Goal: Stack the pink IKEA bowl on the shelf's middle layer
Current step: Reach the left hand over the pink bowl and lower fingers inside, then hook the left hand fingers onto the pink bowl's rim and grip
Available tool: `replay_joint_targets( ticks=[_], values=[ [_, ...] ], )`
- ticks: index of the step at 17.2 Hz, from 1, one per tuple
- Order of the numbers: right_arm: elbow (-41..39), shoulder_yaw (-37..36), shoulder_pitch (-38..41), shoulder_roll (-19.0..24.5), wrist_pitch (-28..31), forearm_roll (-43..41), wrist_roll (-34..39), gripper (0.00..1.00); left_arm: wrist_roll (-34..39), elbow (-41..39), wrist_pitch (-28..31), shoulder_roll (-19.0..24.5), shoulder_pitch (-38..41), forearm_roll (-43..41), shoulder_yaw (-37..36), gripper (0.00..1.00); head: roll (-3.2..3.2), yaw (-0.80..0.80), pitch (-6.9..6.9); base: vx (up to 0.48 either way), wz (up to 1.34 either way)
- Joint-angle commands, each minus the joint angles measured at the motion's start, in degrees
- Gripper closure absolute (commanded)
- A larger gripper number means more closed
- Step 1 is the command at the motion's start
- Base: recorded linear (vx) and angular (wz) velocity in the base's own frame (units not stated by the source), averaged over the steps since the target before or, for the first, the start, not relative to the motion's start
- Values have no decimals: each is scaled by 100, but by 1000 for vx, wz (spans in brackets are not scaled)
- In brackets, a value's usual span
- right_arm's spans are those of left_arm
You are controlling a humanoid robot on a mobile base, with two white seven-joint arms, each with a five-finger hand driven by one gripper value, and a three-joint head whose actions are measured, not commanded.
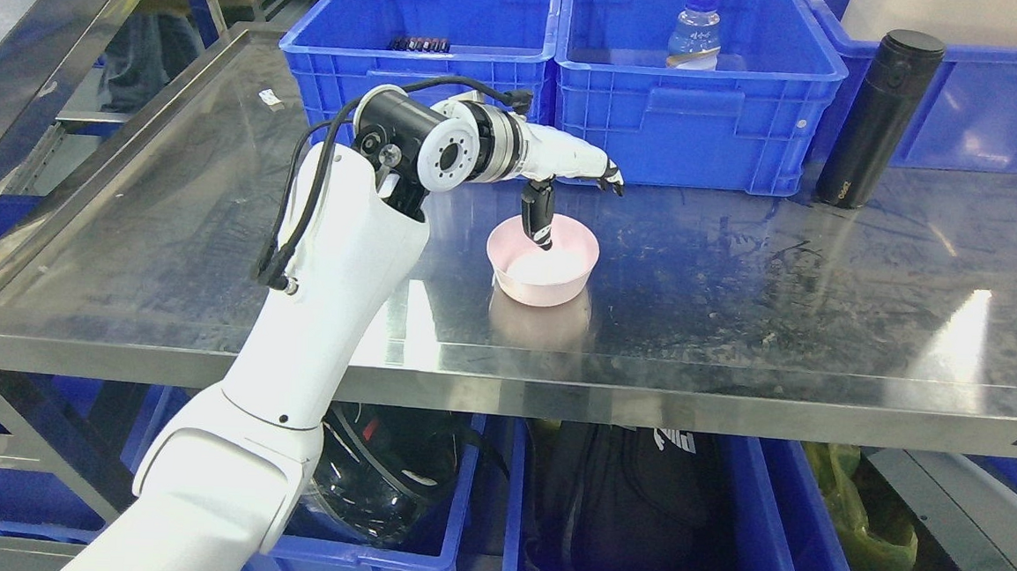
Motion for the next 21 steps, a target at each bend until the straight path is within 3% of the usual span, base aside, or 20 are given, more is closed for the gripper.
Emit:
replay_joint_targets(
  ticks=[1,8,12,16,19,21],
  values=[
    [-100,0,26,-100,-4,0,-2,0,-104,-656,12,389,-58,403,37,22,0,0,0,0,0],
    [-100,0,18,-100,-4,0,-2,0,-561,-1184,4,1680,-23,1009,-629,21,0,0,0,0,0],
    [-100,0,26,-100,-4,0,-2,0,-587,-1193,4,1655,-14,1010,-1122,20,0,0,0,-31,23],
    [-100,0,18,-100,-4,0,-2,0,-492,-1027,-5,1594,30,948,-1141,20,0,0,0,-77,105],
    [-100,0,27,-100,-4,0,-2,0,-324,-789,-32,1129,47,939,-1114,20,0,0,0,-28,42],
    [-100,0,27,-100,-4,0,-2,0,-333,-789,-23,1075,48,922,-1149,21,0,0,0,0,0]
  ],
)
